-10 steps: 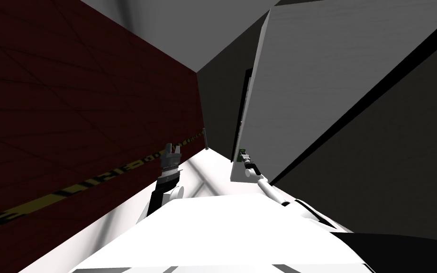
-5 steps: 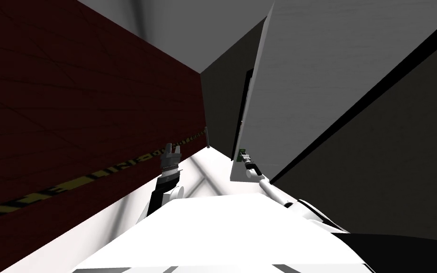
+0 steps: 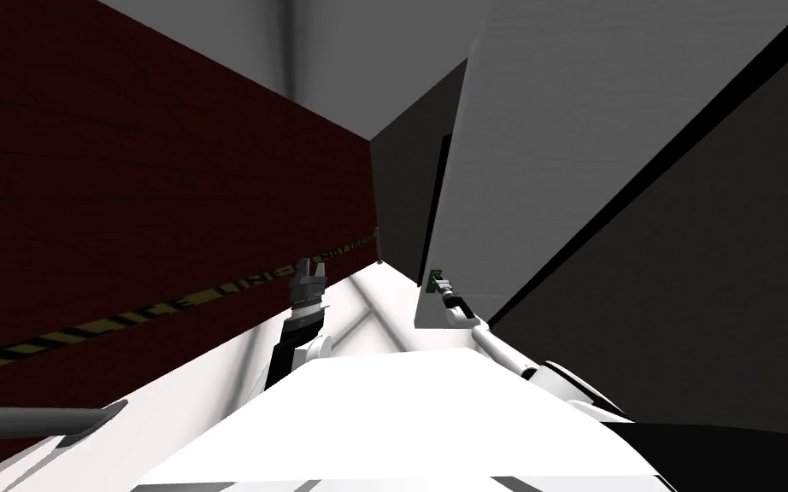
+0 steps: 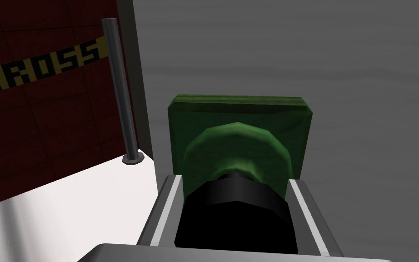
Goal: Pull the door open
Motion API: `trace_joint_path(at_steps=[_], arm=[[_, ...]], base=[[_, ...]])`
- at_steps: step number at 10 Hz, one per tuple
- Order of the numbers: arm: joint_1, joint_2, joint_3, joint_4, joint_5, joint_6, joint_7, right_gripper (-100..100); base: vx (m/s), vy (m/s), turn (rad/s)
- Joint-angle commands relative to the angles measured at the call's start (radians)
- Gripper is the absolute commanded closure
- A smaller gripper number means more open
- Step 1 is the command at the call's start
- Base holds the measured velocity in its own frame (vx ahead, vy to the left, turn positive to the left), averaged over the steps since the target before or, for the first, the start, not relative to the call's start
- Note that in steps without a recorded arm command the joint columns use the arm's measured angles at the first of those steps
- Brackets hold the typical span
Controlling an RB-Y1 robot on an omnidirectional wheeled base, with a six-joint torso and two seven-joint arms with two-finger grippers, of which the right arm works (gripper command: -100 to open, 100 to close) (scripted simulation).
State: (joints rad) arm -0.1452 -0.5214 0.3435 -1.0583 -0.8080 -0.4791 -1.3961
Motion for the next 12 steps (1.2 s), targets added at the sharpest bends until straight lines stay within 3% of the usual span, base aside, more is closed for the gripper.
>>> trace_joint_path(at_steps=[1,2,9,12], arm=[[0.005,-0.016,0.017,-0.009,0.002,-0.005,-0.019,100],[0.002,-0.01,0.01,-0.005,0.001,-0.003,-0.011,100],[0.037,-0.1,0.115,-0.065,0.016,-0.047,-0.102,100],[0.047,-0.125,0.144,-0.083,0.02,-0.06,-0.127,100]], base=[[-0.199,-0.051,0.072],[-0.088,-0.023,0.018],[-0.186,-0.087,0.095],[-0.166,-0.094,0.064]])
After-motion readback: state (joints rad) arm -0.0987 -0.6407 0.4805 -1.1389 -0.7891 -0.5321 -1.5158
